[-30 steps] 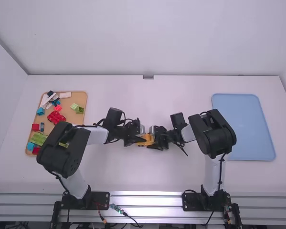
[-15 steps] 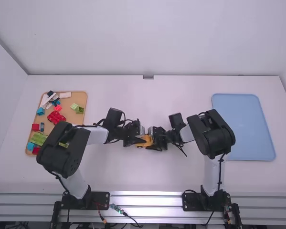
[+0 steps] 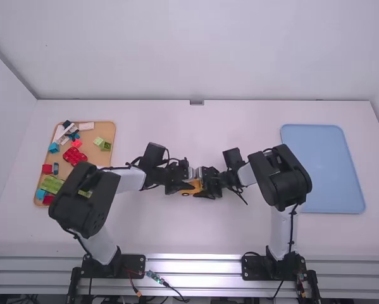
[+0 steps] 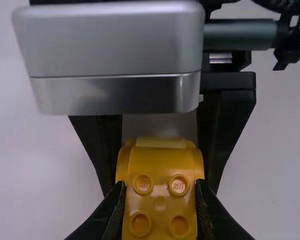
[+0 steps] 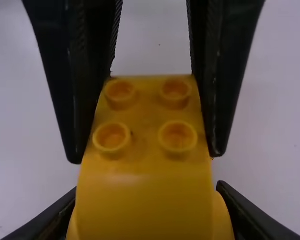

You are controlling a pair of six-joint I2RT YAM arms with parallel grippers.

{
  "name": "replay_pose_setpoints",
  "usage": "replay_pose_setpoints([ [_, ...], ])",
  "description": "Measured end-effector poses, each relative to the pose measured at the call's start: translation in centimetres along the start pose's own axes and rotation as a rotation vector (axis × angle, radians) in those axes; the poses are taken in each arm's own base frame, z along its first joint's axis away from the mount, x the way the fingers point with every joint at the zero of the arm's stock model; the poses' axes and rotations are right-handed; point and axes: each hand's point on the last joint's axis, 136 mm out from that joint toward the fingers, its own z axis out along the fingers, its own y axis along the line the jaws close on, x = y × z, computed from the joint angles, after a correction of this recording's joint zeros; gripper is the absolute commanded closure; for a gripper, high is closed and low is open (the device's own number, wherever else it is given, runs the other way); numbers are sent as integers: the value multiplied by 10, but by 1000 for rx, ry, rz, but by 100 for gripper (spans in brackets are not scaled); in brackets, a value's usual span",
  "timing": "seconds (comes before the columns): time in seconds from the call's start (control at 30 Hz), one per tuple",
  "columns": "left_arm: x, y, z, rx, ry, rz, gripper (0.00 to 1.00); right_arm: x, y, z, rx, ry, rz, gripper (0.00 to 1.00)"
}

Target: Assemble lego blocks to make yellow taxi

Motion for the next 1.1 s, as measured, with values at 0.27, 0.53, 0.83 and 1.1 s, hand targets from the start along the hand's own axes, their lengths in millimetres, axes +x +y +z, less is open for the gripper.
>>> replay_pose_setpoints([
  [0.27,2,0,2,-8,35,-7,98,0,0,0,2,-1,-1,61],
  [0.53,2,1,2,-13,42,-4,76,0,-1,0,2,0,0,61],
  [0.83,17,-6,9,-4,119,-35,61,-1,1,4,-4,6,-2,61],
  [1.1,19,-4,8,-13,130,-34,63,-2,1,4,-6,5,3,61],
])
